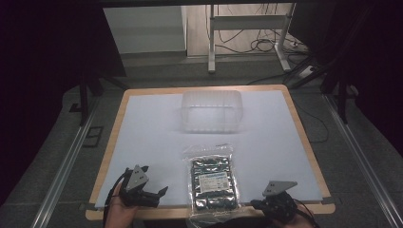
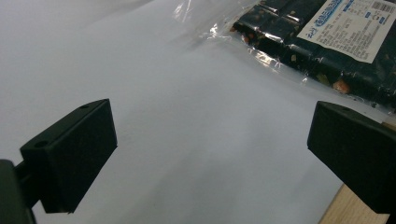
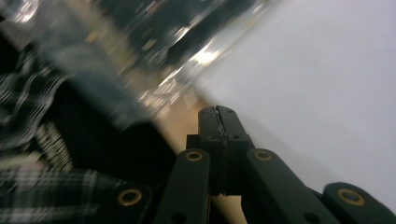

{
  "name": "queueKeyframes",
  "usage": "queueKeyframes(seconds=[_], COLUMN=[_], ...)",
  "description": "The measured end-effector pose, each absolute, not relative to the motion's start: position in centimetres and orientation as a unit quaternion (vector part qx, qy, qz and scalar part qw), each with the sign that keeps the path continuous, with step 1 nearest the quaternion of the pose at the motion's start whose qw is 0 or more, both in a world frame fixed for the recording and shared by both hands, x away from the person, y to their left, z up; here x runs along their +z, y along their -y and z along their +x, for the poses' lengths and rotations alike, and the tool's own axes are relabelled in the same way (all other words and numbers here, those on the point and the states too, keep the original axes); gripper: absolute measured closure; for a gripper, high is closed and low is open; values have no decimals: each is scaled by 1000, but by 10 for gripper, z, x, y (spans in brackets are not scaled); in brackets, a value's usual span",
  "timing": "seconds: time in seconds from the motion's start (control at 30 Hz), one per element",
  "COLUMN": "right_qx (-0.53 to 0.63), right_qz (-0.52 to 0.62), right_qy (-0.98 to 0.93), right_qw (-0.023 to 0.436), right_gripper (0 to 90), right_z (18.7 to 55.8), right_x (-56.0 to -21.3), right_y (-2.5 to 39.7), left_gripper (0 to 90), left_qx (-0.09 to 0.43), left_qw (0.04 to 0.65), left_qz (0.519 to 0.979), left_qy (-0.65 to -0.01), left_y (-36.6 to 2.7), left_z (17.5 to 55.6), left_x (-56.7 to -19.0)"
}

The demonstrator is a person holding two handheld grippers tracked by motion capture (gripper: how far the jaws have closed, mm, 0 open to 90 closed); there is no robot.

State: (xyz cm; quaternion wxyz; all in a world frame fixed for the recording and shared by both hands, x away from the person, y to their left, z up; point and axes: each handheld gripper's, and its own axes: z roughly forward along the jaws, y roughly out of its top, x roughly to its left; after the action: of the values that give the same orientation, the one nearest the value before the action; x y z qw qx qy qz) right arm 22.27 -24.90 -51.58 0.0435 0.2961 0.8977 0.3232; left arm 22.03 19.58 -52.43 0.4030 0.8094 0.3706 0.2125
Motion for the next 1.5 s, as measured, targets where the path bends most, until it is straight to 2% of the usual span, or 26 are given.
queueKeyframes(seconds=[0.2,0.7,1.0,1.27,1.5], right_qx=[306,331,335,353,369], right_qz=[276,240,210,225,253], right_qy=[-911,-912,-919,-908,-894], right_qw=[21,-27,-11,-9,19], right_gripper=[894,894,894,869,824], right_z=[206,221,229,234,254], right_x=[-521,-528,-528,-517,-500], right_y=[238,186,152,165,189], left_gripper=[12,12,12,12,12], left_qx=[215,222,222,222,220], left_qw=[404,406,406,404,404], left_qz=[807,802,803,805,805], left_qy=[-373,-377,-375,-374,-375], left_y=[-197,-203,-202,-201,-201], left_z=[220,219,219,219,220], left_x=[-523,-521,-521,-521,-522])
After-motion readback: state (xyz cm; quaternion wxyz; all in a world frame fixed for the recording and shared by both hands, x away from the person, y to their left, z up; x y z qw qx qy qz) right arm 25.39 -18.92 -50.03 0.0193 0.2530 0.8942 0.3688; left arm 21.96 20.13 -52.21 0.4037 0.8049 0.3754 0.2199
